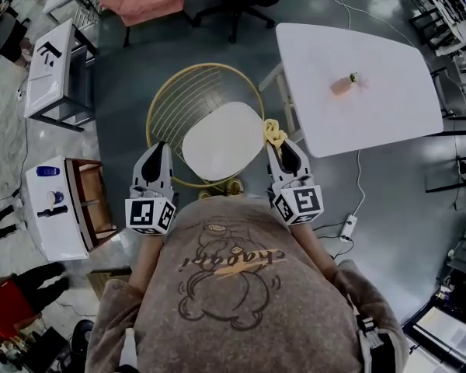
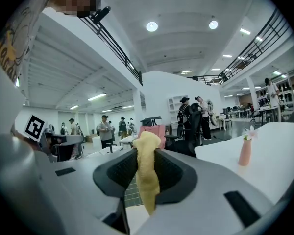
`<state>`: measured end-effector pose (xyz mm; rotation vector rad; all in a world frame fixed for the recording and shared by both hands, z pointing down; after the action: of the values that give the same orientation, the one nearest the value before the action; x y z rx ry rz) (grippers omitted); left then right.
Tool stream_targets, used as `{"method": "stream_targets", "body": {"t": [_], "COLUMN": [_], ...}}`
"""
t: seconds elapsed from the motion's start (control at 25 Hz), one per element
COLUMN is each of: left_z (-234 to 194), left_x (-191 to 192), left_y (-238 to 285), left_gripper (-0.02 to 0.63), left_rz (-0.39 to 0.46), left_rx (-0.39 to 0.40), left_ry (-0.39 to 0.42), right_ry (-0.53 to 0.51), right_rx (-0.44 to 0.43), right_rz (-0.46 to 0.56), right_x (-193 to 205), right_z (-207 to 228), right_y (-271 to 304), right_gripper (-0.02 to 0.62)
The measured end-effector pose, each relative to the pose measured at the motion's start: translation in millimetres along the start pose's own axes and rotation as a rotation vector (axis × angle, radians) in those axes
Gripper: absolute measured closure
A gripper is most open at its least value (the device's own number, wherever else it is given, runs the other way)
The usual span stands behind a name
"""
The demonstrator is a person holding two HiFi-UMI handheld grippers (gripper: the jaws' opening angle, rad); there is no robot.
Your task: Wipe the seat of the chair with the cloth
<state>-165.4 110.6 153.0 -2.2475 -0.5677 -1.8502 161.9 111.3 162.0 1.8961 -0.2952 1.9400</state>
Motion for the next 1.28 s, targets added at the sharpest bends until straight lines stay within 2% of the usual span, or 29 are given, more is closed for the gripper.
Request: {"method": "stream_targets", "body": {"t": [0.48,1.28], "left_z": [8,6], "left_x": [21,12], "left_y": [13,13], "left_gripper": [0.603,0.603], "left_rz": [-0.042,-0.046], "left_rx": [-0.001,-0.046], "left_ry": [-0.025,-0.028], "right_ry": [0.002,0.038], "right_rx": [0.003,-0.037], "right_rz": [-0.021,-0.025], "right_x": [17,16], "right_z": [0,-5], "right_y": [8,13], "right_gripper": [0.477,0.482]}}
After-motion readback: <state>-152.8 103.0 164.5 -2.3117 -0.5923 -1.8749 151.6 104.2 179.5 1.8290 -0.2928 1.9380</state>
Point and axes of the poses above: the fingertips, and each gripper's own axes: y forward along the fingers, z to its right, x out of its underside, the point moved 9 cm from there along -y, backward along the fingers, and after that the axes turned 5 degrees about -y, right-handed, at the moved point
